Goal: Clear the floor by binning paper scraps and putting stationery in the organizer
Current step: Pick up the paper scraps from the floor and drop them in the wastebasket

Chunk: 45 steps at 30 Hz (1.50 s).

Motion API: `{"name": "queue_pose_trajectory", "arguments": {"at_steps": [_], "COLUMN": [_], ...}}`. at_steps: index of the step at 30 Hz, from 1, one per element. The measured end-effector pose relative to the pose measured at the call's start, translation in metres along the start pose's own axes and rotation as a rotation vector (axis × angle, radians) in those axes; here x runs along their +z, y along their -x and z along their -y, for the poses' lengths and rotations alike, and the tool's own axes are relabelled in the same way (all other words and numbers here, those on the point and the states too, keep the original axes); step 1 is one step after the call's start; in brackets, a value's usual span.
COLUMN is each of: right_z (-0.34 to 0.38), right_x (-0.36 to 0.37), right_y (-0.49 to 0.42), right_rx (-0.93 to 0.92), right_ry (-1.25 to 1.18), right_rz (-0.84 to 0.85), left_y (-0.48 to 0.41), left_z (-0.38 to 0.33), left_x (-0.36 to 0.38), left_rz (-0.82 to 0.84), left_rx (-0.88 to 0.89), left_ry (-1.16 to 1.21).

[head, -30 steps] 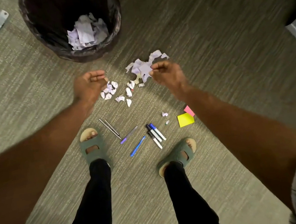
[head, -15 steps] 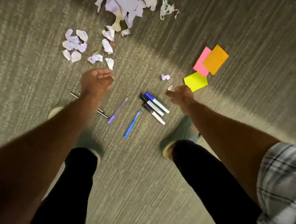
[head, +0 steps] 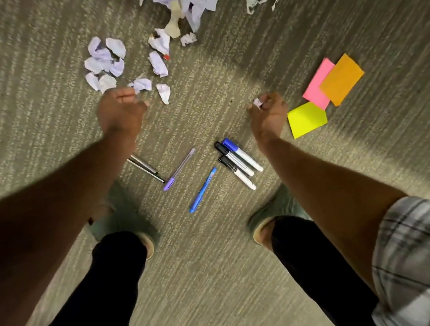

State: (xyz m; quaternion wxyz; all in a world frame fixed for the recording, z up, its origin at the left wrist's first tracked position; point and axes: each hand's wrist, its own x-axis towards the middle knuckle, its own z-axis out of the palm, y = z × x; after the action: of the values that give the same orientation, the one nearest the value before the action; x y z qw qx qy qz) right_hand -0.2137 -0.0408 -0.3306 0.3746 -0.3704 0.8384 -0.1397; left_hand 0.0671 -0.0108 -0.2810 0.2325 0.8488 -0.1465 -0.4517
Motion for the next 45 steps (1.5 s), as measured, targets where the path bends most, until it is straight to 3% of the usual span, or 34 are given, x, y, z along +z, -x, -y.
{"name": "queue_pose_trajectory", "arguments": {"at_steps": [2,4,10,15,18,21,25,28,33,39,42,45], "right_z": [-0.002,0.004,0.138,0.208,0.224,0.237,0.228,0.216,0.167,0.134,0.131,0.132], "right_x": [0.011,0.025,0.03,0.048,0.072,0.09,0.106,0.102,0.099,0.078,0.07,0.06], "right_y": [-0.021,-0.051,-0.098,-0.117,-0.111,-0.098,-0.072,-0.055,-0.027,-0.025,-0.03,-0.039], "right_rx": [-0.126,-0.262,-0.646,-0.806,-0.89,-1.066,-1.187,-1.259,-1.556,-1.525,-1.261,-1.106], "right_ry": [0.026,0.04,0.072,0.232,0.527,0.912,1.166,1.266,1.51,1.19,0.894,0.785], "right_rz": [0.0,0.02,0.04,0.152,0.331,0.394,0.569,0.504,0.308,0.256,0.289,0.276], "left_y": [-0.013,-0.028,-0.043,-0.032,-0.029,-0.037,-0.05,-0.06,-0.064,-0.046,-0.044,-0.042], "left_z": [0.001,0.001,-0.006,-0.005,0.001,0.002,-0.004,-0.012,-0.027,-0.04,-0.029,-0.022], "left_x": [-0.01,-0.018,-0.005,0.025,0.04,0.044,0.039,0.03,0.029,0.051,0.06,0.062], "left_rz": [-0.15,-0.193,-0.113,0.019,0.004,-0.036,-0.046,-0.029,0.096,0.151,0.072,0.04], "left_rx": [0.207,0.316,0.456,0.395,0.46,0.501,0.524,0.566,0.655,0.806,0.785,0.725], "left_ry": [-0.113,-0.289,-0.583,-0.686,-0.761,-0.723,-0.686,-0.641,-0.629,-0.572,-0.505,-0.451]}}
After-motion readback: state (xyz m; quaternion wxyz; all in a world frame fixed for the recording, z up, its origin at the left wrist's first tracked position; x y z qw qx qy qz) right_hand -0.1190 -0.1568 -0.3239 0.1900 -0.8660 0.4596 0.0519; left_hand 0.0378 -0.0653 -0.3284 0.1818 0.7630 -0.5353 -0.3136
